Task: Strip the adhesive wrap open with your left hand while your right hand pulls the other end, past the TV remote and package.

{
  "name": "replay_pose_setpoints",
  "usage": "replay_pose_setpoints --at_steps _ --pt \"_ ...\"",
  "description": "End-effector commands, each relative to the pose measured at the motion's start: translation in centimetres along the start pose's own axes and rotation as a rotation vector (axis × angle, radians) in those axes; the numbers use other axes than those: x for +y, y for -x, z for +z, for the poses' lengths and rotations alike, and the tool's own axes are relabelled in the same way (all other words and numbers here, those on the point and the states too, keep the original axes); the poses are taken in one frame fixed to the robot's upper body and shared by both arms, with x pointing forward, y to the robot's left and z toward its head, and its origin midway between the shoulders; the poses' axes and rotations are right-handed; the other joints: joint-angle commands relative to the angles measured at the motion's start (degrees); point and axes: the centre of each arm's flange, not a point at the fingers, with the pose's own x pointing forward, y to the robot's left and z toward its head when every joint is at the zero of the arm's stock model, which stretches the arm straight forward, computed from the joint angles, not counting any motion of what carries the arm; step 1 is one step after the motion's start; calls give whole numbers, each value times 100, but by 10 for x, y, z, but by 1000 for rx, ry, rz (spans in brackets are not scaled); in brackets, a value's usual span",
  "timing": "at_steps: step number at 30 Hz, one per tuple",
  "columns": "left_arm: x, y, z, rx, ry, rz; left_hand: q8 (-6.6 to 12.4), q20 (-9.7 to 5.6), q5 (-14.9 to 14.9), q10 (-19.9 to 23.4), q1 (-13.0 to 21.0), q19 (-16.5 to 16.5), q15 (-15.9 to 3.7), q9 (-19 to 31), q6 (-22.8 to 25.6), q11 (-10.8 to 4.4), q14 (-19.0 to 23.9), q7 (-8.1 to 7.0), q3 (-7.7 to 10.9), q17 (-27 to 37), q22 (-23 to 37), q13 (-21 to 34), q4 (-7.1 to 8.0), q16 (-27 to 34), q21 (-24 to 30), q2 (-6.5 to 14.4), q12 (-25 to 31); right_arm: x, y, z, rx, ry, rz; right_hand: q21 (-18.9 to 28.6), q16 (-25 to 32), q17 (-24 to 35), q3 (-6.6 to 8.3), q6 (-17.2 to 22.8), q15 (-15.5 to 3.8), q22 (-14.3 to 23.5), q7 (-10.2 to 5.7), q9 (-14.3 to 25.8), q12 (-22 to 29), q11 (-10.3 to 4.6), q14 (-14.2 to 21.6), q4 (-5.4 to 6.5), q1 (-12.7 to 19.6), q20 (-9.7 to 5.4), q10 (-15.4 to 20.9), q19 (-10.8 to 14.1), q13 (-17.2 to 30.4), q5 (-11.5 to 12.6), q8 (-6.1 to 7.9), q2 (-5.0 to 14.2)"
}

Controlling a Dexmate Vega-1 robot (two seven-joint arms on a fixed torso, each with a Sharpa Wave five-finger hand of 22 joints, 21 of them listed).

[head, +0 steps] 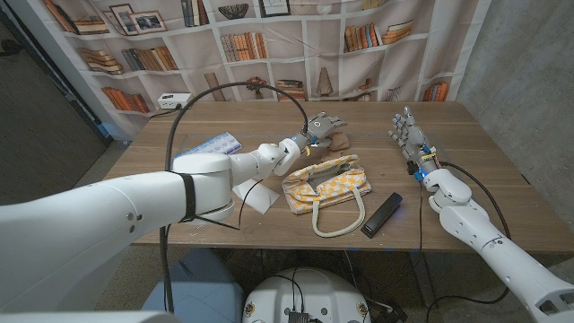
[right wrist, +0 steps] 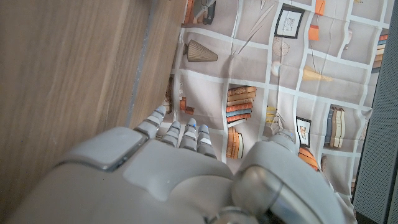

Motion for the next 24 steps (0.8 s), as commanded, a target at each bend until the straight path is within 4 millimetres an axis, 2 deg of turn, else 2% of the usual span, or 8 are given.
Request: replay_pose_setpoints --at_steps 1,7,11,13,24 --pt "5 -5 4 2 8 -1 37 39 -32 125 23 56 -38 11 60 2 129 36 80 -12 -6 -17 -5 14 27 68 -21 -3 3 1 -2 0 -10 11 16 20 4 22 -51 23 -41 11 11 -27 -10 1 -53 17 41 6 7 -20 37 22" --pt "5 -6 7 -10 1 -1 70 5 -63 272 25 182 -70 12 129 -32 367 45 185 -53 -19 -89 -19 53 82 87 -61 -5 6 2 -4 2 -13 13 16 19 6 21 -57 23 -44 11 11 -23 -10 0 -53 12 45 10 7 -20 33 21" --pt "5 -7 8 -10 -6 3 70 46 -68 322 56 191 -64 12 121 -38 378 98 276 -61 -22 -124 -24 35 94 146 -91 -5 7 2 -5 0 -13 12 15 18 6 28 -58 23 -47 11 9 -22 -10 -1 -54 13 43 10 7 -21 34 20" --pt "6 -7 8 -10 -8 4 54 89 -68 331 129 157 -42 14 75 -3 361 153 405 -54 -22 -157 -37 16 93 208 -138 -5 7 2 -5 0 -12 12 14 18 6 27 -59 23 -45 11 9 -22 -13 0 -56 18 42 8 7 -21 33 19" --pt "5 -7 9 -11 -12 0 81 87 -76 393 253 166 -43 18 134 -21 426 142 615 -34 -22 -209 -54 26 118 225 -194 -6 8 4 -8 2 -14 12 16 17 8 26 -62 23 -41 11 7 -25 -9 -1 -61 13 45 10 7 -22 28 16"
